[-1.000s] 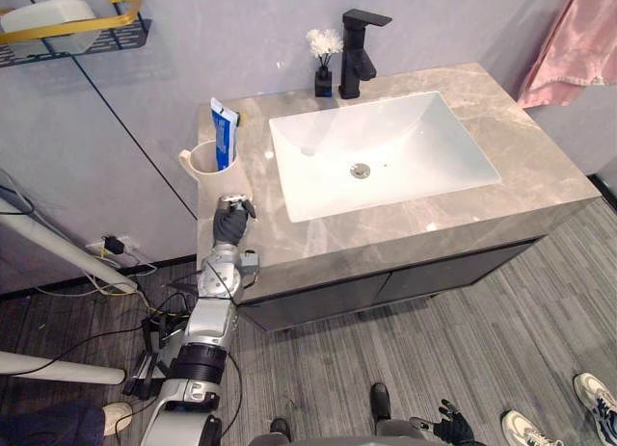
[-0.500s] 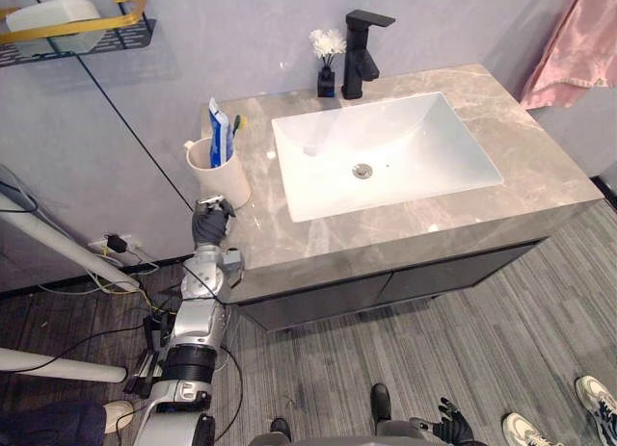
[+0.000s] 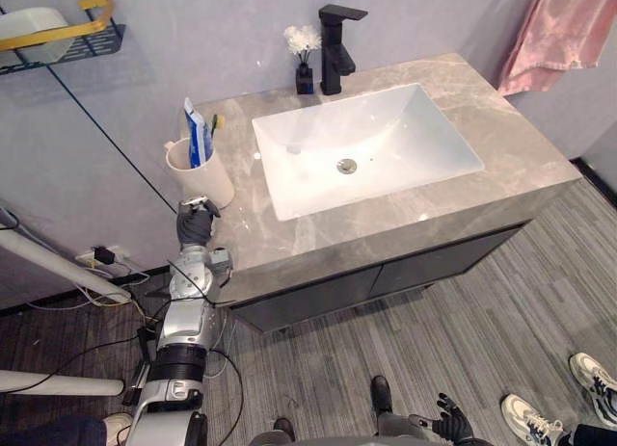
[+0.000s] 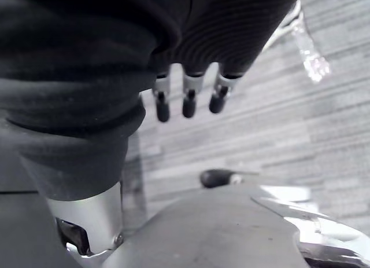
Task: Organize washtable
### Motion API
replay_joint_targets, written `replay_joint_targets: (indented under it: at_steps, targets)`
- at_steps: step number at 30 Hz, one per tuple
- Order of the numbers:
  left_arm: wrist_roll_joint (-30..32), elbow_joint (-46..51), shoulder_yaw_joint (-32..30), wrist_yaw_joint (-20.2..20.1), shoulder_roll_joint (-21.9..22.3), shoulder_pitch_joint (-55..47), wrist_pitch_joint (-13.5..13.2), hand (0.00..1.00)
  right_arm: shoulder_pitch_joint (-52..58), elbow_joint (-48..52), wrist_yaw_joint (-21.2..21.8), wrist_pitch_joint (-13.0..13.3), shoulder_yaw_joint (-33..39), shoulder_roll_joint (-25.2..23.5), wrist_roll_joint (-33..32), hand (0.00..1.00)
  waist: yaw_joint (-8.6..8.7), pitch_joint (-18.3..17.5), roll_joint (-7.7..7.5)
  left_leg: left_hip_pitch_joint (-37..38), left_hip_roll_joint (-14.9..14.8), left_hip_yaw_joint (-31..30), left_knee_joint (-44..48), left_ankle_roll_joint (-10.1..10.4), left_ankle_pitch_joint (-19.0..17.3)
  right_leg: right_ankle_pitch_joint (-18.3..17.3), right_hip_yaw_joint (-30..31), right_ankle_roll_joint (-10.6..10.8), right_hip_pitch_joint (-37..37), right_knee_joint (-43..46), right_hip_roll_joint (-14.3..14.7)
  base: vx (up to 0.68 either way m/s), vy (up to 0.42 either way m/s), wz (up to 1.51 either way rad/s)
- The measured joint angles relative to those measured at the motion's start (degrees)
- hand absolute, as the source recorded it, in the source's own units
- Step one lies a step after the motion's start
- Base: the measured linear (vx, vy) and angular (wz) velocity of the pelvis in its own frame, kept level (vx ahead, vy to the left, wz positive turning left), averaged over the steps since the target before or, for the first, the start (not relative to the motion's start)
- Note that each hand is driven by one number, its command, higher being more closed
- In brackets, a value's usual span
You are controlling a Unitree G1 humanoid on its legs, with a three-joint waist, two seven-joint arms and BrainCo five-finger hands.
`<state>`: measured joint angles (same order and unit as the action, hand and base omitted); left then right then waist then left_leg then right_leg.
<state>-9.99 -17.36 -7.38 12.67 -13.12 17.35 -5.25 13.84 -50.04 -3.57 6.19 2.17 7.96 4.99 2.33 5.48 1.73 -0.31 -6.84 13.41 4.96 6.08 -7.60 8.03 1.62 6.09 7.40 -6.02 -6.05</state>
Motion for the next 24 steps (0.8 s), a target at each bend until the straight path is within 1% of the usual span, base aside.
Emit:
replay_joint_targets:
  at_steps: [8,13,15,17,20,24]
  targets:
    - [0.1,0.1,0.8,-0.3,-0.4,0.0,-0.4,1.0,0.0,-0.2,0.0,0.0,0.1,0.0,0.0,0.0,0.01,0.1,0.17,0.0,-0.1,0.1,0.0,-0.1,0.1,0.0,0.2,0.0,0.1,0.0,0.2,-0.01,-0.011,-0.02]
    - [2.3,-1.6,1.5,-0.4,-1.8,1.0,-0.2,1.0,0.0,-0.2,0.0,0.0,0.1,0.0,0.0,0.0,0.02,0.1,0.16,0.0,-0.1,0.1,0.1,-0.1,0.1,0.1,0.2,-0.1,0.2,0.0,0.2,-0.01,-0.005,0.0]
    - [3.5,-5.8,1.4,-0.3,-3.7,4.1,0.0,1.0,0.1,-0.1,0.0,0.1,0.1,0.0,0.0,0.0,0.0,0.2,0.14,0.0,-0.1,0.1,0.1,-0.1,0.1,0.2,0.2,-0.2,0.2,0.0,0.2,-0.04,-0.022,-0.02]
    - [4.0,-10.4,0.2,0.2,-7.0,8.1,1.2,1.0,0.1,0.2,0.0,0.2,0.1,0.0,0.0,0.0,0.1,1.3,0.1,0.0,-0.1,0.3,0.3,0.0,0.0,0.5,0.5,-0.3,0.3,0.0,0.3,-0.05,-0.022,-0.07]
    - [3.9,-10.3,-1.2,0.3,-9.1,8.9,1.7,1.0,0.2,-0.1,0.2,0.1,0.1,0.1,0.0,0.0,0.06,1.8,0.15,-1.1,-0.2,0.7,0.5,-0.1,0.1,0.8,1.0,-0.4,1.7,0.0,0.5,-0.04,-0.042,-0.1]
    - [3.9,-11.7,-1.0,0.1,-10.0,10.0,1.6,1.0,0.2,-0.1,0.2,0.1,0.1,0.4,0.0,0.0,0.02,1.8,0.11,-1.6,-0.1,0.5,1.1,-0.2,0.1,1.3,0.2,-0.6,1.8,0.1,0.4,0.0,-0.027,-0.04]
